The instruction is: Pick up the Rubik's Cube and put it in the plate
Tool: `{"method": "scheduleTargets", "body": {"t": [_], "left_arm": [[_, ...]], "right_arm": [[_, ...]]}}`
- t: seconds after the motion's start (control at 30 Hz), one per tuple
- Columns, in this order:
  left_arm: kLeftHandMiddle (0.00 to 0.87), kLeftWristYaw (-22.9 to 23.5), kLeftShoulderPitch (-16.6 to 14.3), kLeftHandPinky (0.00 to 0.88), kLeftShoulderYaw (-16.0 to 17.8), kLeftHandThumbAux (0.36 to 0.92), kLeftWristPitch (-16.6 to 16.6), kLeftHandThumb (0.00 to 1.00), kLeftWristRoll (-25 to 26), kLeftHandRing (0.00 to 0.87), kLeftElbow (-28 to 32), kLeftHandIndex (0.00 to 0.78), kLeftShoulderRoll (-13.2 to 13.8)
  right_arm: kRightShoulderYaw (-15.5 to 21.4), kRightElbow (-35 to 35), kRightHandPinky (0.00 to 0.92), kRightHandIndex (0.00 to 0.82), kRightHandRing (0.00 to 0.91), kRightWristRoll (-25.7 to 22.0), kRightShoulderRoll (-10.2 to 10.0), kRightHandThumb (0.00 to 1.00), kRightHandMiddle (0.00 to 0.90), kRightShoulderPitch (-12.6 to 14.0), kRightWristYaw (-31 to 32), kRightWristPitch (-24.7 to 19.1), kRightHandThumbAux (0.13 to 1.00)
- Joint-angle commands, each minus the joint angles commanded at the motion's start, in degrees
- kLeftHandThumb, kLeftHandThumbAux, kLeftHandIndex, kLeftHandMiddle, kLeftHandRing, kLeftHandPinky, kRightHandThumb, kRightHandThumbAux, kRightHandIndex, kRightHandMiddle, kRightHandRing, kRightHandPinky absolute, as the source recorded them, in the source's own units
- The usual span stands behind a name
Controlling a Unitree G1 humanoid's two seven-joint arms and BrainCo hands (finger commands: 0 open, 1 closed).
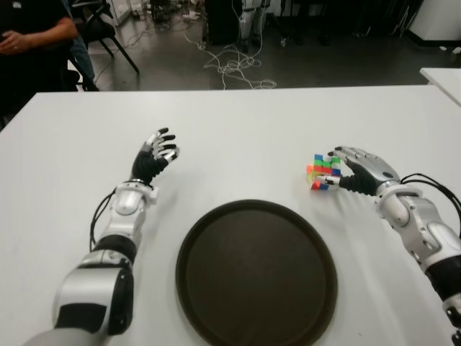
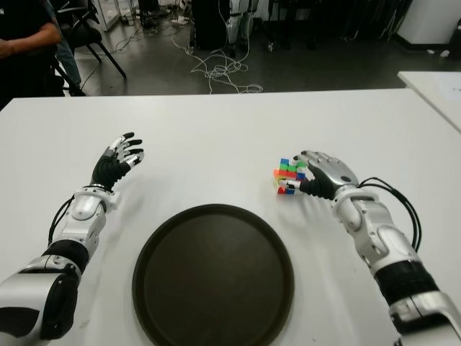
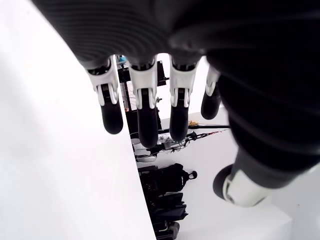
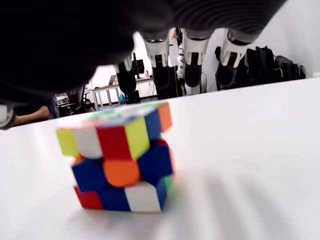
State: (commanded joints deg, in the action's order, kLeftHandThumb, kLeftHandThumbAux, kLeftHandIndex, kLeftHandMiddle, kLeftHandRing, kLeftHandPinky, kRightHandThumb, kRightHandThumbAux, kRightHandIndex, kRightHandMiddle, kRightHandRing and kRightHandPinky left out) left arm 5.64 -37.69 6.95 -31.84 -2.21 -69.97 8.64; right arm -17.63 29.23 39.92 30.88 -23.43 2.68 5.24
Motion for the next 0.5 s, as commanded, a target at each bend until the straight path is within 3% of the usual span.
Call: {"method": "scheduleTargets", "body": {"t": [0.5], "left_arm": [[0.193, -0.1, 0.0, 0.178, -0.2, 0.699, 0.0, 0.177, -0.2, 0.194, 0.1, 0.106, 0.0]], "right_arm": [[-1.9, 3.0, 0.000, 0.000, 0.000, 0.5, -1.1, 0.108, 0.000, -1.5, -1.0, 0.0, 0.307]]}}
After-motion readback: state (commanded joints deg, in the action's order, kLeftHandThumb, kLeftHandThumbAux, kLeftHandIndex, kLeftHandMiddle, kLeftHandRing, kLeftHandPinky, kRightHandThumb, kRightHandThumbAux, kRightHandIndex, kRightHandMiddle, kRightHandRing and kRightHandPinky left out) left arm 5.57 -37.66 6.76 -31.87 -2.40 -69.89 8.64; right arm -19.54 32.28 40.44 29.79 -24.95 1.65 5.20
